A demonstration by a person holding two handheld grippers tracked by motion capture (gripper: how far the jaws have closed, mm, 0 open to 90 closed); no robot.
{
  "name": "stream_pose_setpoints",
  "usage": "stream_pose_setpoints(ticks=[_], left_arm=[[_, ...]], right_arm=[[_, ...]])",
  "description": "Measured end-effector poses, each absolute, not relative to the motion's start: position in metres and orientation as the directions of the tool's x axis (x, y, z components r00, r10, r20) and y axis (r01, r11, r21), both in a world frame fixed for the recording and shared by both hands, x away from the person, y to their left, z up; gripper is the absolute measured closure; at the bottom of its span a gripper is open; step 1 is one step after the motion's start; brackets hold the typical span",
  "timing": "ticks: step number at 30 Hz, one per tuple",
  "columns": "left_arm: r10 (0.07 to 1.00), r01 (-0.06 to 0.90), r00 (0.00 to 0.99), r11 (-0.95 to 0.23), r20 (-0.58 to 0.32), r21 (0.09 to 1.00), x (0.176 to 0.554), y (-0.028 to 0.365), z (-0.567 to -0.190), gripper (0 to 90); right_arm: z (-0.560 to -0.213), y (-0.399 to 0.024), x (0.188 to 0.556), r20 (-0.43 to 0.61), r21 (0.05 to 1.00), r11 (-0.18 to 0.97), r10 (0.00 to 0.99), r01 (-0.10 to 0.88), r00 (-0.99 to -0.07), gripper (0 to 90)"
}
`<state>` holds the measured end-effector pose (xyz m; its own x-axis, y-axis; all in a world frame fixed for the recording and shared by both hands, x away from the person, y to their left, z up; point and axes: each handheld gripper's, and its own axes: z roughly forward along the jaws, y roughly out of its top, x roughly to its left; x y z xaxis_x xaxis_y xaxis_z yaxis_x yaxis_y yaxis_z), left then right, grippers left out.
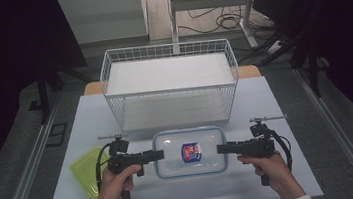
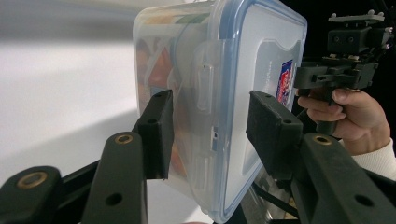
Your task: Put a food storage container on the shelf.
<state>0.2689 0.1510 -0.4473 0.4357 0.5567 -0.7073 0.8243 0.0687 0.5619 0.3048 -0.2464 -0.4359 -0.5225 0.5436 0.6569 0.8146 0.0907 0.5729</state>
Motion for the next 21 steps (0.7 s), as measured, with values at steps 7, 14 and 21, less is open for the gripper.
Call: stream_pose_setpoints(ticks=[7, 14, 21], left_arm=[[0.558, 0.799, 0.463, 0.073, -0.689, 0.596, 0.268, 0.154, -0.427, 52.4], [0.562, 0.773, 0.488, 0.075, -0.667, 0.629, 0.27, 0.161, -0.406, 52.4], [0.56, 0.746, 0.507, 0.095, -0.655, 0.659, 0.277, 0.168, -0.386, 52.6]], right_arm=[[-0.41, -0.242, 0.306, 0.62, 0.622, 0.098, 0.545, 0.777, -0.565, 50.6], [-0.391, -0.236, 0.309, 0.595, 0.655, 0.103, 0.54, 0.749, -0.595, 50.6], [-0.366, -0.228, 0.319, 0.57, 0.688, 0.106, 0.533, 0.718, -0.625, 50.6]])
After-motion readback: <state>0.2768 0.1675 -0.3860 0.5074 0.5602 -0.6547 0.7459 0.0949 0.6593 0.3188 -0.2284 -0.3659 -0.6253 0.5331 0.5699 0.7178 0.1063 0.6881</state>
